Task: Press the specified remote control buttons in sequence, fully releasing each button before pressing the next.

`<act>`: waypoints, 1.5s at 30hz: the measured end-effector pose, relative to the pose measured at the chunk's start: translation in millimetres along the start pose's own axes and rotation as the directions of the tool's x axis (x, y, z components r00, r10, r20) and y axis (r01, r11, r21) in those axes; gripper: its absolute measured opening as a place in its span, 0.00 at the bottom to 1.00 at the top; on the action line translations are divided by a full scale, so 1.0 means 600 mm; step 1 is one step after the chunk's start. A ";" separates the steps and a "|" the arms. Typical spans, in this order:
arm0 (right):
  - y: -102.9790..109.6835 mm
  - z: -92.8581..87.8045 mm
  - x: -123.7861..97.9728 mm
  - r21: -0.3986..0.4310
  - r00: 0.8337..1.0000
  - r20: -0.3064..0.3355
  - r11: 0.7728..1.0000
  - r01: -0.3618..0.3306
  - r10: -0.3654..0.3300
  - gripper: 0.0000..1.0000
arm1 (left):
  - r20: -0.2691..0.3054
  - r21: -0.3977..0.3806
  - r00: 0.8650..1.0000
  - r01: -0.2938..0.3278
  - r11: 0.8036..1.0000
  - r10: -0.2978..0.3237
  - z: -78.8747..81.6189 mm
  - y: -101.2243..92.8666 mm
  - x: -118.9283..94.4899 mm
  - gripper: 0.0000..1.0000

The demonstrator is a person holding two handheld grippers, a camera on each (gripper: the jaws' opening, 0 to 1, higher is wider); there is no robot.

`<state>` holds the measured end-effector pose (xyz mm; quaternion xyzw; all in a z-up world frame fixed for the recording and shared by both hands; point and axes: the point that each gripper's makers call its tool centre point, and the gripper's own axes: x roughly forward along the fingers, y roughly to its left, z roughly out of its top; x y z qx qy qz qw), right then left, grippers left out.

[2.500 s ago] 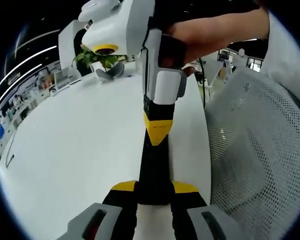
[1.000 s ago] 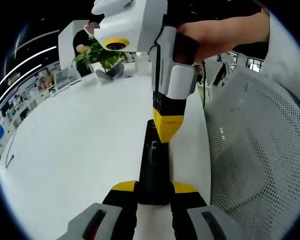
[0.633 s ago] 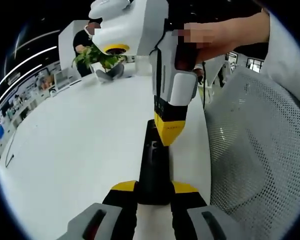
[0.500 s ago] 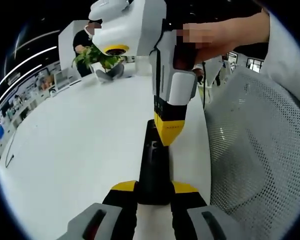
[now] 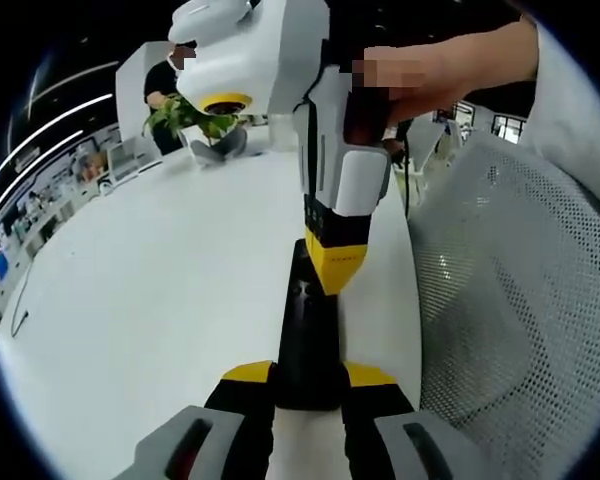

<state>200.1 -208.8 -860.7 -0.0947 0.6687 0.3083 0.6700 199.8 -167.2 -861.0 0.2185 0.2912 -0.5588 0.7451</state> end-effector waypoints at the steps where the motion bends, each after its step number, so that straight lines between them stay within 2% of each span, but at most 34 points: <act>1: 0.002 -0.002 0.003 -0.002 1.000 -0.004 1.000 0.005 -0.005 0.00 | 0.001 0.004 1.000 0.002 1.000 -0.002 0.000 -0.001 0.000 0.25; 2: 0.002 -0.001 0.002 -0.011 1.000 -0.003 1.000 0.016 -0.016 0.00 | 0.001 0.006 1.000 0.001 1.000 -0.001 0.000 -0.001 0.000 0.25; 3: 0.000 -0.001 0.000 -0.055 0.999 0.001 0.997 0.044 -0.044 0.00 | 0.002 -0.001 1.000 0.002 1.000 -0.002 0.000 0.000 0.000 0.25; 5: 0.003 -0.003 0.000 -0.054 0.999 0.008 0.997 0.049 -0.049 0.00 | 0.003 -0.002 1.000 0.002 1.000 -0.002 0.000 -0.001 -0.001 0.25; 13: -0.001 0.002 -0.004 0.049 1.000 0.007 0.999 -0.017 0.017 0.00 | 0.002 -0.007 1.000 0.003 1.000 -0.003 0.000 0.000 -0.001 0.25; 16: 0.007 0.017 -0.013 0.080 0.997 0.055 0.996 -0.051 0.046 0.00 | 0.003 -0.008 1.000 0.003 1.000 -0.003 0.000 0.000 -0.001 0.25; 21: 0.015 0.034 -0.017 0.094 0.994 0.079 0.992 -0.081 0.073 0.00 | 0.004 -0.010 1.000 0.002 1.000 -0.002 0.000 -0.001 -0.001 0.25; 28: 0.018 0.025 0.002 0.070 0.997 0.044 0.996 -0.060 0.057 0.00 | 0.006 -0.015 1.000 0.001 1.000 -0.001 -0.001 0.000 0.000 0.25; 45: 0.012 0.031 0.001 0.101 0.997 0.043 0.993 -0.061 0.057 0.00 | 0.007 -0.019 1.000 0.000 1.000 0.000 0.000 0.001 0.000 0.25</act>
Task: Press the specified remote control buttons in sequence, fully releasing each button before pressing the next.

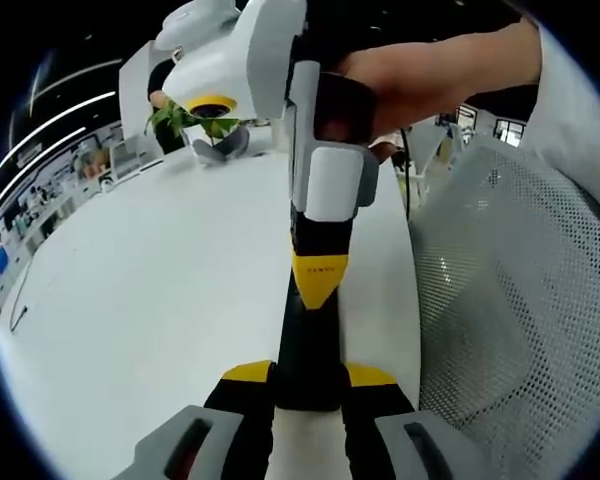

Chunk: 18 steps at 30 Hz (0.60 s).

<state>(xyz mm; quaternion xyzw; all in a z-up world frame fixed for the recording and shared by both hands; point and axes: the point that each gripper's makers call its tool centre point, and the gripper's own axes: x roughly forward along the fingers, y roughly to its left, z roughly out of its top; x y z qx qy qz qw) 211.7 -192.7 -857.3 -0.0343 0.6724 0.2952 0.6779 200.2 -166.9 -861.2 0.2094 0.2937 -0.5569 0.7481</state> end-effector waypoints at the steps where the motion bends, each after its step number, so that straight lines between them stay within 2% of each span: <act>1: 0.000 0.000 0.000 0.001 1.000 -0.002 1.000 0.000 0.000 0.00 | 0.000 0.000 1.000 0.000 1.000 0.000 0.000 0.000 0.000 0.25; 18: 0.002 -0.003 -0.001 -0.027 1.000 0.021 0.999 0.023 -0.022 0.00 | -0.003 0.002 1.000 0.000 1.000 0.000 0.000 0.000 0.001 0.25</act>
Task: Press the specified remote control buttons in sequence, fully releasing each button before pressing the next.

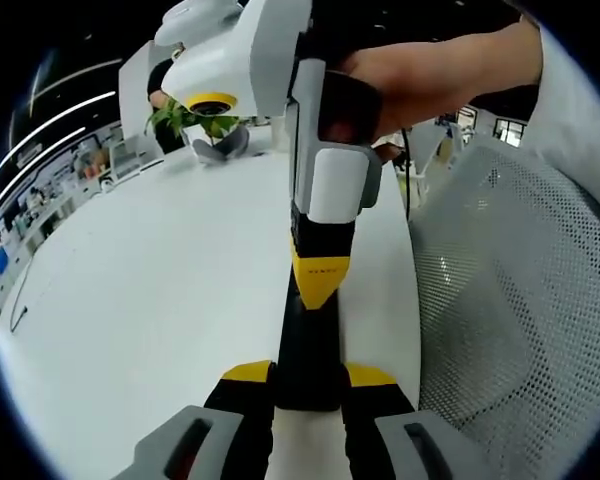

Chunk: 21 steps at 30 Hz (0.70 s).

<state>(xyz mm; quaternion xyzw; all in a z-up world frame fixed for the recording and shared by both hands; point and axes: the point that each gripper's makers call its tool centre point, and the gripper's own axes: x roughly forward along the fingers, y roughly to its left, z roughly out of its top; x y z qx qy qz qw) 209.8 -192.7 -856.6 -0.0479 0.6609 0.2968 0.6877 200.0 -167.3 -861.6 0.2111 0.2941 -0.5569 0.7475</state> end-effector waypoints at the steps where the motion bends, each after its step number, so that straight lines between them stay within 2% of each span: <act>1: 0.000 0.000 -0.001 0.002 1.000 0.001 1.000 0.000 0.000 0.00 | 0.001 -0.001 1.000 0.000 1.000 0.000 0.000 0.000 0.000 0.25; 7: 0.000 -0.001 -0.004 -0.020 1.000 -0.003 1.000 0.004 -0.004 0.00 | -0.001 0.001 1.000 0.000 1.000 0.000 0.000 -0.001 -0.001 0.25; 10: 0.004 0.000 -0.005 0.000 1.000 0.005 1.000 -0.017 0.017 0.00 | -0.001 0.001 1.000 0.000 1.000 0.000 0.000 -0.001 -0.001 0.25; 21: 0.019 0.009 0.000 -0.011 0.999 0.018 0.999 -0.044 0.044 0.00 | -0.001 0.000 1.000 0.001 1.000 -0.001 0.000 -0.001 -0.001 0.25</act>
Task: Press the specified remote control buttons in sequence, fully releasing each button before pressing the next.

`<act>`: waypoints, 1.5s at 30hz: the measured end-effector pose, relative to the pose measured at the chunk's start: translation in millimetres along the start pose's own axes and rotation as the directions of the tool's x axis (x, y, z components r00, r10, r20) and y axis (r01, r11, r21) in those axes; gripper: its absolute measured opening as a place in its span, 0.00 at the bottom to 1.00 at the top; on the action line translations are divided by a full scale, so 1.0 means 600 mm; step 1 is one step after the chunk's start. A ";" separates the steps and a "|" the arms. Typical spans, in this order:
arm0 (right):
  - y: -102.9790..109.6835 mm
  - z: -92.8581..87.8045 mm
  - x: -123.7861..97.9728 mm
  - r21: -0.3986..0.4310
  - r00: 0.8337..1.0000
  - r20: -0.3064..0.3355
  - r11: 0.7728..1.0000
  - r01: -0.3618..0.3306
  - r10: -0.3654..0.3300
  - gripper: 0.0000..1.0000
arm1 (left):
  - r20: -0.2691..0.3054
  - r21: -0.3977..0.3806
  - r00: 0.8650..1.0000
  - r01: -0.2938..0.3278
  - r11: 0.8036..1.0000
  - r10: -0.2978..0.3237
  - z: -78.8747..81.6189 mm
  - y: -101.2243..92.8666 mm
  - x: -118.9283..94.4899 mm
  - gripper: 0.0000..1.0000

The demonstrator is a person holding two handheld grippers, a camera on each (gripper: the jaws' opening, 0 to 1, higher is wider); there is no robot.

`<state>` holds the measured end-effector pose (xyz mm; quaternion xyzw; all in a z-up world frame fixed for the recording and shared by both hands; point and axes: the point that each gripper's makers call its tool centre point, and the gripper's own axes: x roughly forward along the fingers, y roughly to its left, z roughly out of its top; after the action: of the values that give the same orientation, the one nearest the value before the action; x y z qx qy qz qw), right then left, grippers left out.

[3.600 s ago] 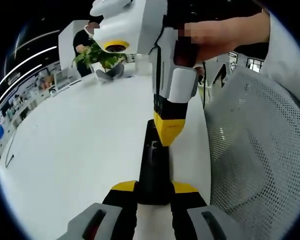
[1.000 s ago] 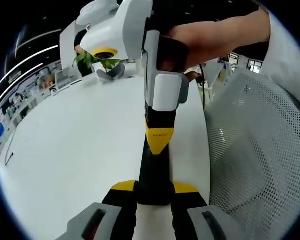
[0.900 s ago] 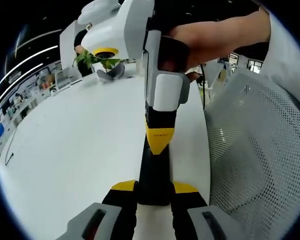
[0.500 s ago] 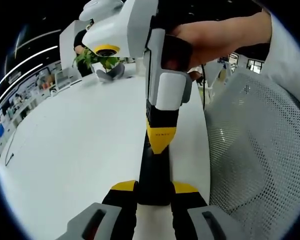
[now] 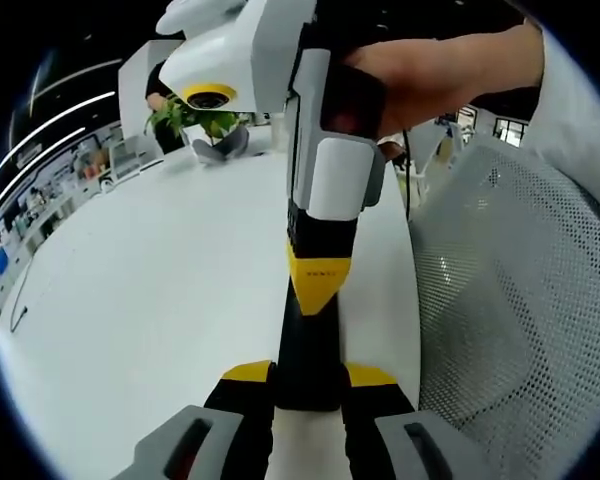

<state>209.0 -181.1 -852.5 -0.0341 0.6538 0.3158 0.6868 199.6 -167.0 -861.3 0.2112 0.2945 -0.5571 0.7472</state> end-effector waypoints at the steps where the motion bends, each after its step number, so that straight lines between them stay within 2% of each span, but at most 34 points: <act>1: 0.001 0.000 0.001 -0.001 1.000 0.000 1.000 -0.001 0.001 0.00 | 0.000 0.000 1.000 0.000 1.000 0.000 0.000 0.000 0.000 0.25; 11: 0.000 -0.003 0.006 0.005 1.000 -0.009 1.000 -0.007 0.007 0.00 | 0.003 -0.004 1.000 0.001 1.000 -0.001 -0.001 0.000 0.000 0.25; 22: -0.002 -0.001 0.009 -0.033 0.999 0.004 0.999 0.041 -0.040 0.00 | 0.007 0.007 1.000 -0.007 1.000 0.007 0.000 0.000 0.000 0.24; 24: -0.004 0.001 0.009 -0.001 0.999 0.012 0.999 0.045 -0.045 0.00 | 0.009 0.006 1.000 -0.008 1.000 0.008 0.000 0.000 0.000 0.24; 32: -0.003 0.000 0.007 -0.005 0.997 0.034 0.998 0.064 -0.064 0.00 | -0.003 -0.015 1.000 -0.021 1.000 0.021 0.001 0.001 0.001 0.24; 36: -0.004 0.001 0.007 0.038 0.999 0.026 0.998 0.043 -0.044 0.00 | -0.051 -0.018 0.998 -0.036 0.999 0.036 0.003 0.001 0.003 0.24; 40: -0.004 0.001 0.006 0.082 1.000 0.001 0.997 0.012 -0.012 0.00 | -0.070 -0.013 0.997 -0.032 0.999 0.031 0.001 0.001 0.003 0.24; 45: 0.000 -0.001 0.005 0.060 1.000 -0.004 0.998 0.013 -0.013 0.00 | -0.088 -0.011 0.996 -0.028 1.000 0.027 0.001 0.000 0.002 0.24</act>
<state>208.6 -180.3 -855.6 -0.0182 0.6641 0.2914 0.6883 200.2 -168.5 -861.6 0.2350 0.3278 -0.5349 0.7425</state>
